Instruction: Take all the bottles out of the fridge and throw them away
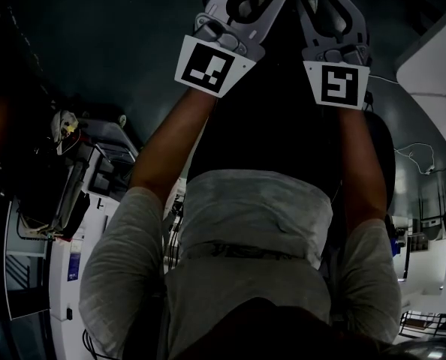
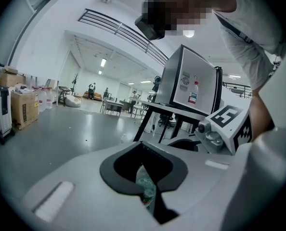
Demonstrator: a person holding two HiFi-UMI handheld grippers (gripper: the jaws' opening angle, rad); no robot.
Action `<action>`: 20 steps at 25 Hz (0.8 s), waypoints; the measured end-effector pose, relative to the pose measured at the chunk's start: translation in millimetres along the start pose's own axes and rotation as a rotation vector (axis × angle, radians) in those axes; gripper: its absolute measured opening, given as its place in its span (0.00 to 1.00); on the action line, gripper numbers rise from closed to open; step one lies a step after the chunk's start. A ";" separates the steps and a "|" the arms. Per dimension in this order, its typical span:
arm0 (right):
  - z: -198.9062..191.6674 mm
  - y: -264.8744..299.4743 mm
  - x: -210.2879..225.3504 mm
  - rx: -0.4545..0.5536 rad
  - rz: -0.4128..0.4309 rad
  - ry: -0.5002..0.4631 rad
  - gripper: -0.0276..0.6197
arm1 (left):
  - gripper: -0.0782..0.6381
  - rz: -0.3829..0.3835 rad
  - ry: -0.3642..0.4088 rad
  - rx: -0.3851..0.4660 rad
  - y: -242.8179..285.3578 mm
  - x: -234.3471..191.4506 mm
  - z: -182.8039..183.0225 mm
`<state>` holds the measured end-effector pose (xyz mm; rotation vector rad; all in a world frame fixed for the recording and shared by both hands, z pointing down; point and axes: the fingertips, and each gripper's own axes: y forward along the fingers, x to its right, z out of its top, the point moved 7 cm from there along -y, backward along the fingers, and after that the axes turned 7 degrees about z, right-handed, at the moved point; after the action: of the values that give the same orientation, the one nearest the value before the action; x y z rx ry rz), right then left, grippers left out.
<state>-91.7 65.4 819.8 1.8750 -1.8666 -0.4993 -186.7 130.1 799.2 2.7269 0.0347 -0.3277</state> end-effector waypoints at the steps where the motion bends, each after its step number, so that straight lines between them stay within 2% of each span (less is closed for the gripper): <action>1: -2.0 2.0 0.5 -0.002 -0.002 -0.001 0.28 | 0.12 0.002 -0.001 -0.002 1.0 -2.0 -2.5; 13: -13.2 10.7 5.6 -0.001 -0.018 -0.002 0.28 | 0.12 -0.003 0.015 -0.002 7.9 -8.8 -10.8; 20: -0.7 8.3 7.8 0.047 -0.049 0.010 0.28 | 0.12 -0.006 0.011 -0.001 7.7 -7.5 -5.4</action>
<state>-98.1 57.8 825.3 1.9538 -1.8446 -0.4649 -192.3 125.2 808.6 2.7281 0.0455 -0.3144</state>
